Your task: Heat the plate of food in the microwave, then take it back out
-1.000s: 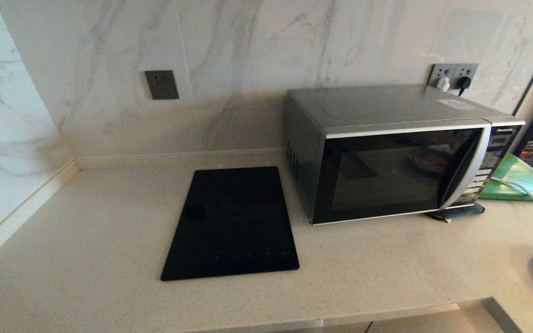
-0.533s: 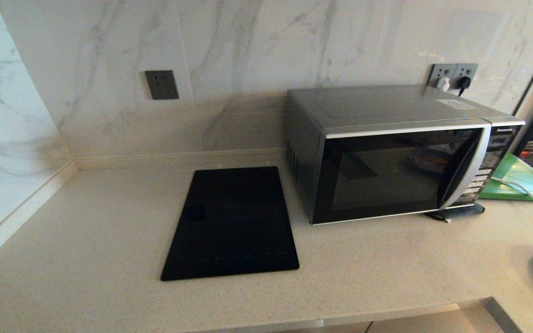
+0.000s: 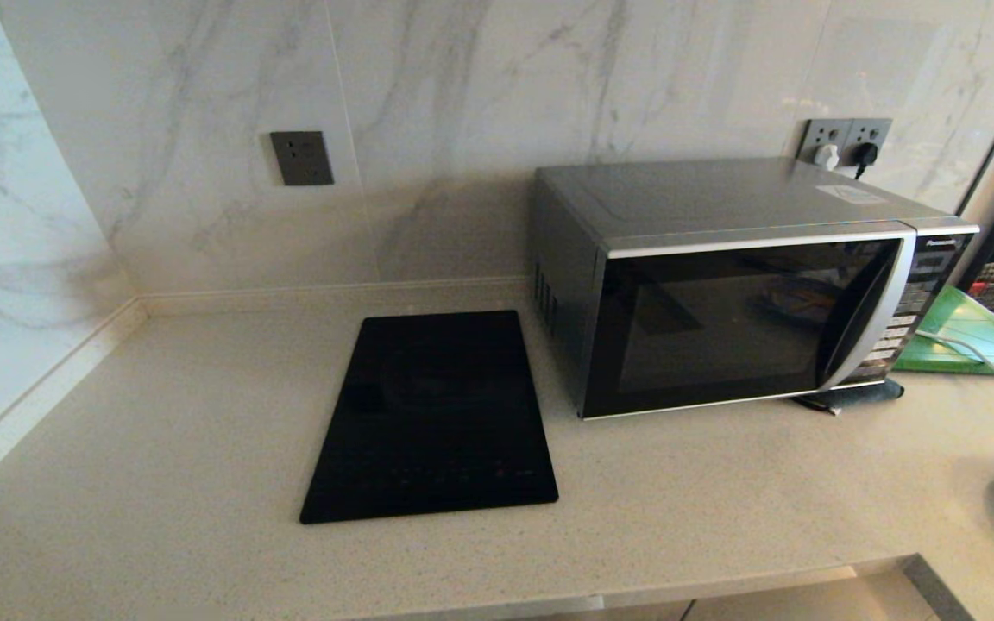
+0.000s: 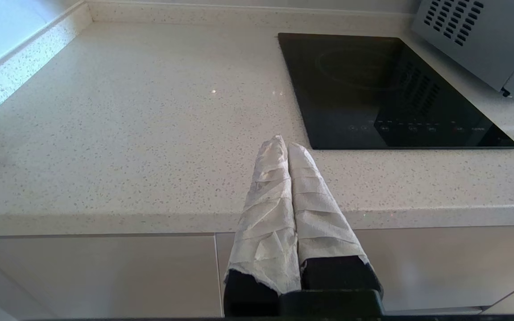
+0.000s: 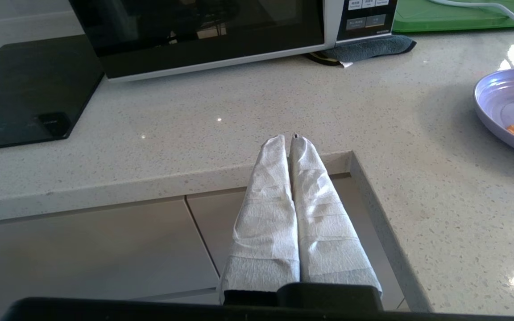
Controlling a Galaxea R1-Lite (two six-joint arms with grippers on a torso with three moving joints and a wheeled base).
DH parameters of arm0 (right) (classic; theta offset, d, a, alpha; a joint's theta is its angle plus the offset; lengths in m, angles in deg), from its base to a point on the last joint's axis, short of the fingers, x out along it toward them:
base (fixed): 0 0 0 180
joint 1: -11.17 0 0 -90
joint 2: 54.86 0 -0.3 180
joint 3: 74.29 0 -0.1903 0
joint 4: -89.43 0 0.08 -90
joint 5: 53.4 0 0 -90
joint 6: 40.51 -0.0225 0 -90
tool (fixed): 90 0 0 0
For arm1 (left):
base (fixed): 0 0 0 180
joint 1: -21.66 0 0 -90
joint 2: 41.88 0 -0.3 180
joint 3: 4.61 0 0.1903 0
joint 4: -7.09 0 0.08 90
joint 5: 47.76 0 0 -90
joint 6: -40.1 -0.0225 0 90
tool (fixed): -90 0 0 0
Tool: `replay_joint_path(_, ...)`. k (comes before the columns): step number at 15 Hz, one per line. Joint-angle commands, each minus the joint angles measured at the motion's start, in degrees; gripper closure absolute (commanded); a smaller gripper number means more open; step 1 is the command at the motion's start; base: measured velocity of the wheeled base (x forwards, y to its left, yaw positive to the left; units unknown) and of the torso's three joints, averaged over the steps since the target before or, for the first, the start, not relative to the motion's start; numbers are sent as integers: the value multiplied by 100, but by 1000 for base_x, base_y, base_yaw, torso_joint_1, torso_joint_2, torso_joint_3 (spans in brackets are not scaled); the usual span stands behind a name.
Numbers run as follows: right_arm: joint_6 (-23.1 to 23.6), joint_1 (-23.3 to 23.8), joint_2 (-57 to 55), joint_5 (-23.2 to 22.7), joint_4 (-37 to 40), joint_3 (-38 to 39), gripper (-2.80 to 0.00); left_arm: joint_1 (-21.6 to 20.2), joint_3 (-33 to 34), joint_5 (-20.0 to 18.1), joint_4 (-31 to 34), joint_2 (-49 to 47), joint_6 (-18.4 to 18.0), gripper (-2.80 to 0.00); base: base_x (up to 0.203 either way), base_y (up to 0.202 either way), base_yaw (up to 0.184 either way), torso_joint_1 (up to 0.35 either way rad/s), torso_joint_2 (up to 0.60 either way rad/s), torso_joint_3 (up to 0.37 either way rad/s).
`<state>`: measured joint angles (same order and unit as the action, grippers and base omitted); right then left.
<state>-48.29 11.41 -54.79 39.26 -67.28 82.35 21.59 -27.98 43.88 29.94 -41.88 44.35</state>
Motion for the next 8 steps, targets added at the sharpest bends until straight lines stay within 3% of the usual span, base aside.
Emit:
replay_joint_path(1, -4, 2, -7, -2, 0, 9, 0, -1, 0, 3, -2, -9, 6, 0, 0, 0, 0, 0, 0, 0)
replay_joint_path(8, -31, 2, -7, 6, 0, 9, 0, -1, 0, 3, -2, -9, 12, 0, 0, 0, 0, 0, 0, 0)
